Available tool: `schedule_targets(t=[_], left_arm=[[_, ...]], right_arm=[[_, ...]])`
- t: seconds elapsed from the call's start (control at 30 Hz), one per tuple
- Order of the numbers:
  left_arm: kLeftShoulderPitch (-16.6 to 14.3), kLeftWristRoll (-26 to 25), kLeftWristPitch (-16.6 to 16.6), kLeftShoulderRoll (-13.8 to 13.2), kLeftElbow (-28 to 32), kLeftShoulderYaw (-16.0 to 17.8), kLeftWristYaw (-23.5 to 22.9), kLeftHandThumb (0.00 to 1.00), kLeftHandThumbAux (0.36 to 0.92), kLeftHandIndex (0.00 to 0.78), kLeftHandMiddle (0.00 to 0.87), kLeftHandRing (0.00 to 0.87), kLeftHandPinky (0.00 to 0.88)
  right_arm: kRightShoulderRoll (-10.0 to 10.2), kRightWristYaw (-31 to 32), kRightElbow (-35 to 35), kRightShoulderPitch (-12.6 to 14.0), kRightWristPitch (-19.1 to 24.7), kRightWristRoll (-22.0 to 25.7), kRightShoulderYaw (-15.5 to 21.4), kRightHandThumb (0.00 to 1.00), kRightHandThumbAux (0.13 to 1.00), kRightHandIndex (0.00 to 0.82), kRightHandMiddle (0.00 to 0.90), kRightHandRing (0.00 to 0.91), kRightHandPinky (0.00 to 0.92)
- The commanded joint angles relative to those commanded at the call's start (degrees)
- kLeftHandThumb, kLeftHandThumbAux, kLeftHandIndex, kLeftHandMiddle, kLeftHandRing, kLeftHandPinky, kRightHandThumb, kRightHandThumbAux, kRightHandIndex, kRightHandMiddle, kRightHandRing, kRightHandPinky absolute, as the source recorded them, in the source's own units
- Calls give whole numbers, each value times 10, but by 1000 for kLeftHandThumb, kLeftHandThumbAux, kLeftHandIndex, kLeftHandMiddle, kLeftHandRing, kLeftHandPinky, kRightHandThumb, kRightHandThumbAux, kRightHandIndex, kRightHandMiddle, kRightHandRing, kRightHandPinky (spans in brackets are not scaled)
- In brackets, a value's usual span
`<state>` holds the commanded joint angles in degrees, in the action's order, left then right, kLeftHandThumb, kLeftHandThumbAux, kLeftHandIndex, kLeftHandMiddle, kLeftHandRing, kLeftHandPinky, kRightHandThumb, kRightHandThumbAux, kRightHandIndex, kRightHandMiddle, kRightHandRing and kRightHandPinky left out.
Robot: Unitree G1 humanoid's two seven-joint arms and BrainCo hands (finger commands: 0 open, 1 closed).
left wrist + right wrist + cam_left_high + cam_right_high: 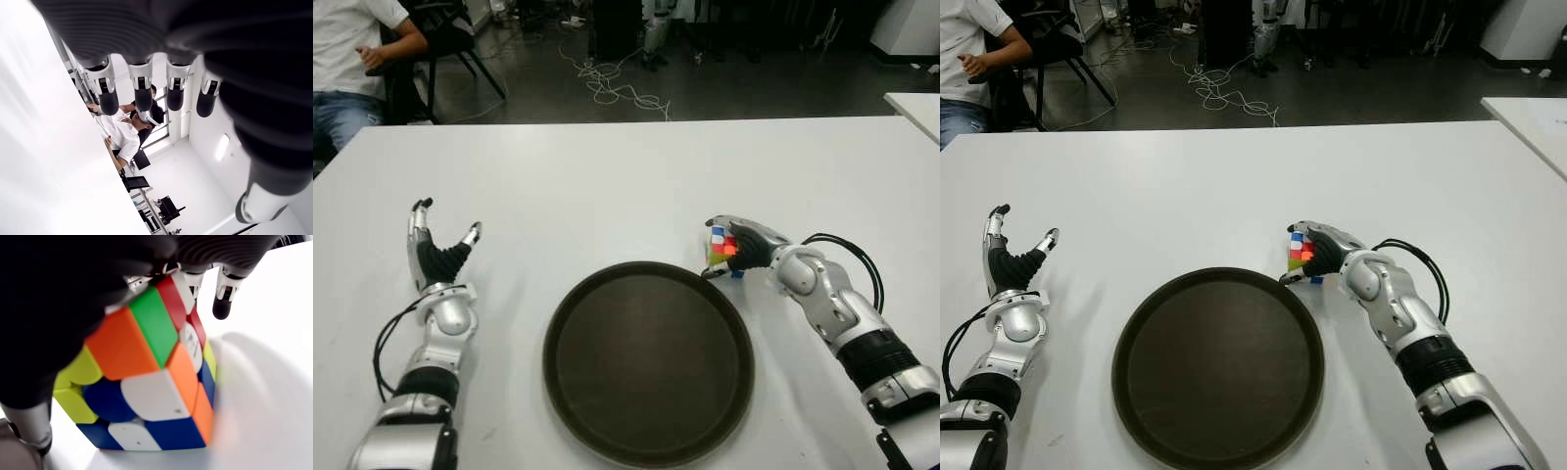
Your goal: Pick up the Rubik's Cube and put it in the plate
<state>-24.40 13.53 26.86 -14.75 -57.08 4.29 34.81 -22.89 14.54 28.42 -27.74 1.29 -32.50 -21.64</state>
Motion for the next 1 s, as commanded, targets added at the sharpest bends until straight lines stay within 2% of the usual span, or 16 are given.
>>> schedule_targets(t=[0.5,0.7,1.0], left_arm=[[1,-4,-4,0,1,3,-5,0,666,40,77,54,42],[2,0,-7,-1,4,0,-1,0,703,36,64,42,25],[1,-1,-14,-1,5,2,-5,0,707,31,47,30,22]], right_arm=[[4,-2,0,3,5,7,6,0,677,0,0,0,14],[2,-2,0,3,0,10,7,0,679,0,0,0,13],[-4,9,-13,2,17,2,4,0,679,0,0,0,1]])
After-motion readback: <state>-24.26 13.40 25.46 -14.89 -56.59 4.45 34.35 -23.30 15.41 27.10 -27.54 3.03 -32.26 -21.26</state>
